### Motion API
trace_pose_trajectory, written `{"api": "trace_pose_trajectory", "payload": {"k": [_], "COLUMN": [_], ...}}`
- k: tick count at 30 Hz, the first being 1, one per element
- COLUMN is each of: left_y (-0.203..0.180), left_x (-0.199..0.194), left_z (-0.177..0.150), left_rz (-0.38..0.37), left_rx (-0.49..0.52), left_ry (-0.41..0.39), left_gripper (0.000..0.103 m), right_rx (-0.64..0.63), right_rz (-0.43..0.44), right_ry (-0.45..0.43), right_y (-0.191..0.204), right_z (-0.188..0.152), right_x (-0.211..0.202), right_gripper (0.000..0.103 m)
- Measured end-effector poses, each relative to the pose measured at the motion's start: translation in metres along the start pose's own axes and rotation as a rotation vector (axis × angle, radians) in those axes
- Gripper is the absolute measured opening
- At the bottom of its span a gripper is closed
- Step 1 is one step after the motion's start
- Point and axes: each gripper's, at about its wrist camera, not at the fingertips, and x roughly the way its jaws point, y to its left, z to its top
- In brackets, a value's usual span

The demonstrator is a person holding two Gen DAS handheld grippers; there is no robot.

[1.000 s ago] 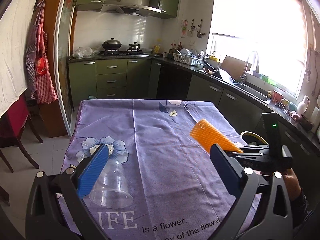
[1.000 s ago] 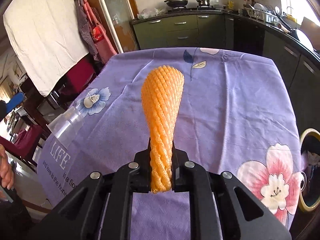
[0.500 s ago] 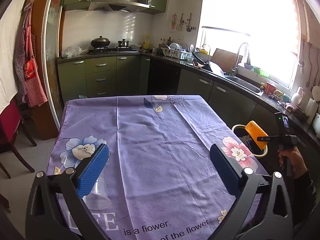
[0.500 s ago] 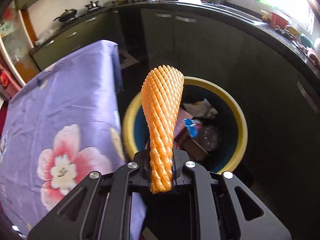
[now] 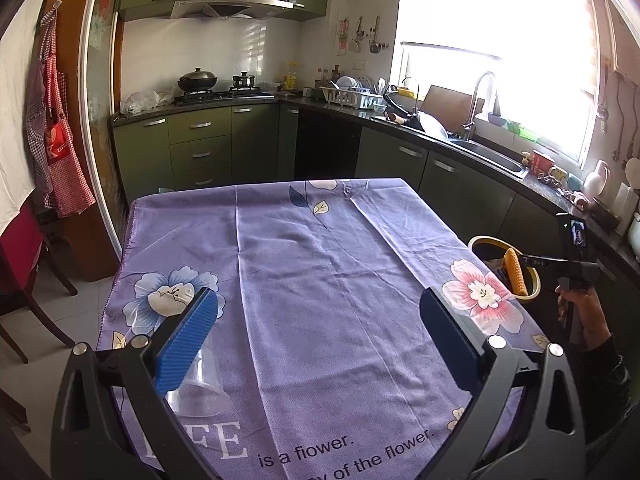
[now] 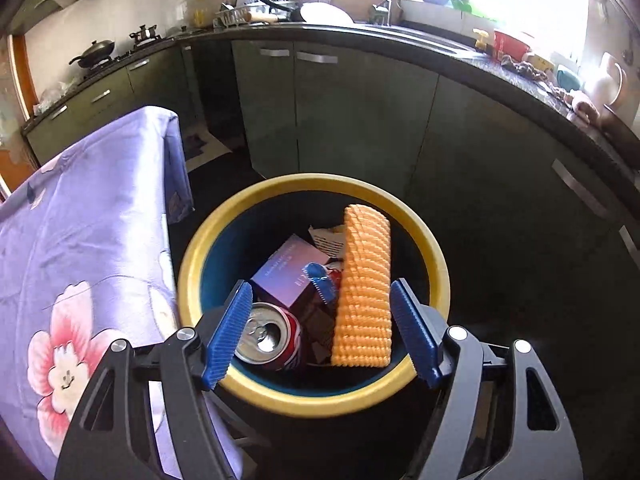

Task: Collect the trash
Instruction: 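Carry the foam sleeve over the trash bin and open the right gripper, then grasp the clear plastic cup with the left gripper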

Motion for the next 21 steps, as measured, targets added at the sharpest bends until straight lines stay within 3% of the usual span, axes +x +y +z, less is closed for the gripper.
{"api": "trace_pose_trajectory", "payload": {"k": [5, 11, 17, 21], "left_y": [0.020, 0.059, 0.093, 0.105], "left_x": [-0.001, 0.009, 0.056, 0.073], "left_z": [-0.018, -0.031, -0.039, -0.043], "left_rz": [0.044, 0.098, 0.159, 0.151], "left_rx": [0.020, -0.015, -0.120, -0.173], "left_ry": [0.040, 0.081, 0.238, 0.302], "left_gripper": [0.096, 0.096, 0.096, 0.096], "right_rx": [-0.028, -0.096, -0.139, -0.160], "right_rz": [0.106, 0.199, 0.239, 0.250], "right_ry": [-0.054, -0.057, -0.062, -0.051], "right_y": [0.038, 0.084, 0.117, 0.126], "right_z": [-0.022, -0.030, -0.034, -0.037], "right_x": [-0.043, -0.065, -0.074, -0.074], "right_gripper": [0.075, 0.075, 0.075, 0.076]}}
